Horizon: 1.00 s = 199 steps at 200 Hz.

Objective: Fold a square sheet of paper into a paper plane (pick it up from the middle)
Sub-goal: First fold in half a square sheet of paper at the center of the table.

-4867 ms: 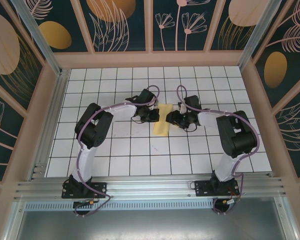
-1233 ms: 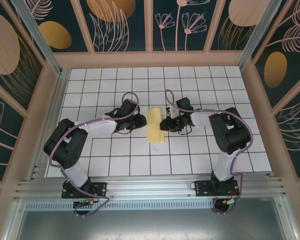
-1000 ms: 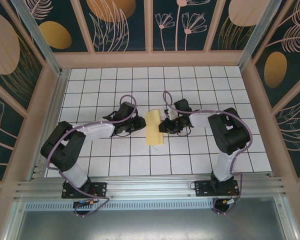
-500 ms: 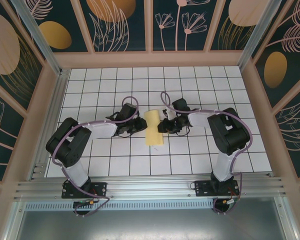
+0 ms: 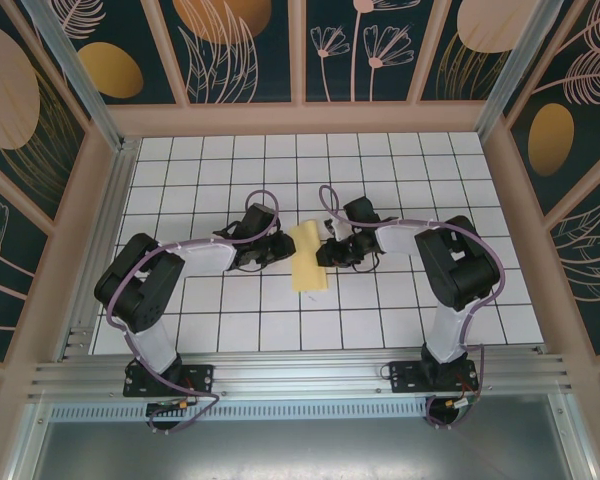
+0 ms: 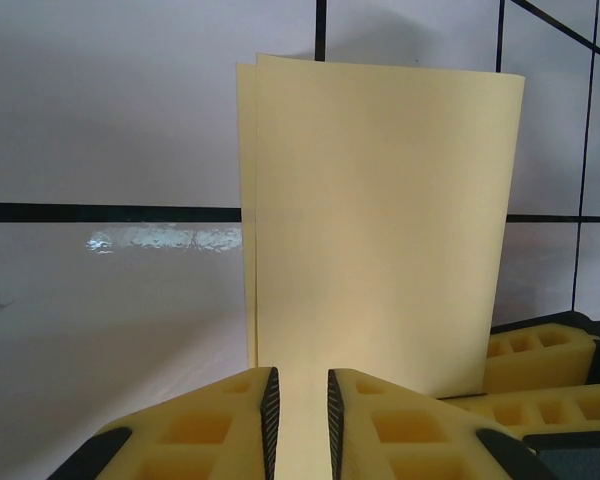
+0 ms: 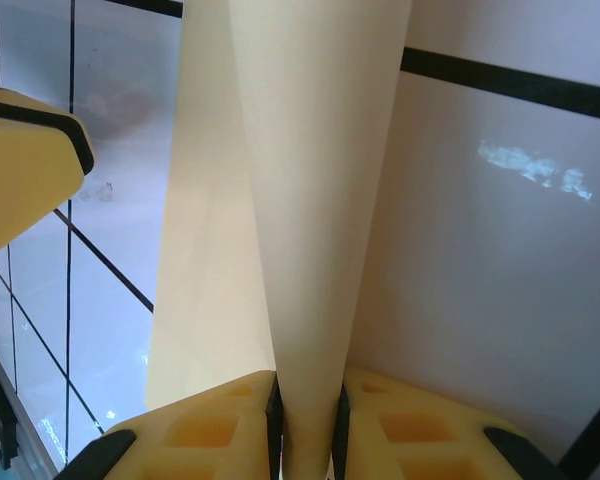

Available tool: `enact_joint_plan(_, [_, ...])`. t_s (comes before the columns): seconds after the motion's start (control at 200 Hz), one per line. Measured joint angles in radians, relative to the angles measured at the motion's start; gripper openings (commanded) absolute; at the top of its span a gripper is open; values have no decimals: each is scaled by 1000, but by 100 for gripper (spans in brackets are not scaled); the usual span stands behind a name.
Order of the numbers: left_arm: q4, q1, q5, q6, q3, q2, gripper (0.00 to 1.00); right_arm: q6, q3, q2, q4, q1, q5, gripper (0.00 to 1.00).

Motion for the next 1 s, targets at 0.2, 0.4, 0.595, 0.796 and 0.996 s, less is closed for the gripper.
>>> enact_joint_plan(0.2, [0,0,0,0,4,17,21,-19,2,0,-3,2,0,26])
enact_joint_plan(0.4, [-4,0,-5,3,30,33,21,-45,3,-2,-7,6,2,27])
enact_joint_plan(0.595, [-3,0,-9,4,48,40,21,-68,3,-2,-9,6,5,25])
enact_joint_plan(0.796, [-4,0,-8,4,48,45,21,-72,3,-1,-9,6,13,22])
enact_joint_plan(0.996, [-4,0,-2,6,48,46,21,-74,12,4,-20,6,18,21])
